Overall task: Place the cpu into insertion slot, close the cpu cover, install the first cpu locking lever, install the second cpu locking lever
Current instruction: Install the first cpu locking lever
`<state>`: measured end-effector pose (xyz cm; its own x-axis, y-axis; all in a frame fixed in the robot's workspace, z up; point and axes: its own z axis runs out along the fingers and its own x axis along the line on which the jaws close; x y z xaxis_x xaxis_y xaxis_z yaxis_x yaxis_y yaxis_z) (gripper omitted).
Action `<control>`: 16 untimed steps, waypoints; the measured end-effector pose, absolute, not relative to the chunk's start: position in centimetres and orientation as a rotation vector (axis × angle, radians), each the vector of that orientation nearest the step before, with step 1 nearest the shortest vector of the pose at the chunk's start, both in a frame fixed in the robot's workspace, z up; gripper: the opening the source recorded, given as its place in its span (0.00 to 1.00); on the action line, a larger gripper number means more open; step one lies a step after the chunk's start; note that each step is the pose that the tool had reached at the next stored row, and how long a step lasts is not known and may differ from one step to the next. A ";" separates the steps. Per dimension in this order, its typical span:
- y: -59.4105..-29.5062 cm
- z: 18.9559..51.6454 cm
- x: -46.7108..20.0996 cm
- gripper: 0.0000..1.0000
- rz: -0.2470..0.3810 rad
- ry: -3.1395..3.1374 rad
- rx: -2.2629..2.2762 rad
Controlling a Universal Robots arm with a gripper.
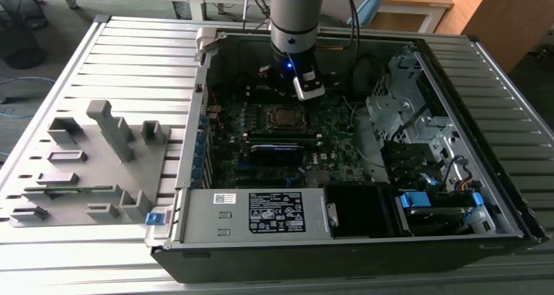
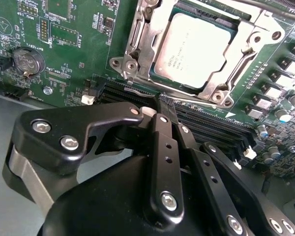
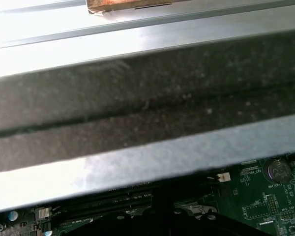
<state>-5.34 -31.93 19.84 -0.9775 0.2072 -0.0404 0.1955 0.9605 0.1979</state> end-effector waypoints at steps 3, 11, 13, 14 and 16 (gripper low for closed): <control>-31.8 19.8 -5.3 0.10 0.298 3.050 0.317; -31.8 19.8 -5.3 0.10 0.296 3.038 0.383; -31.8 19.8 -5.3 0.10 0.296 3.036 0.393; -31.8 19.8 -5.3 0.10 0.296 3.036 0.393; -31.8 19.8 -5.4 0.10 0.296 3.036 0.394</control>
<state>-5.37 -31.82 19.83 -0.9651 0.2589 -0.0408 0.2461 0.9488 0.1981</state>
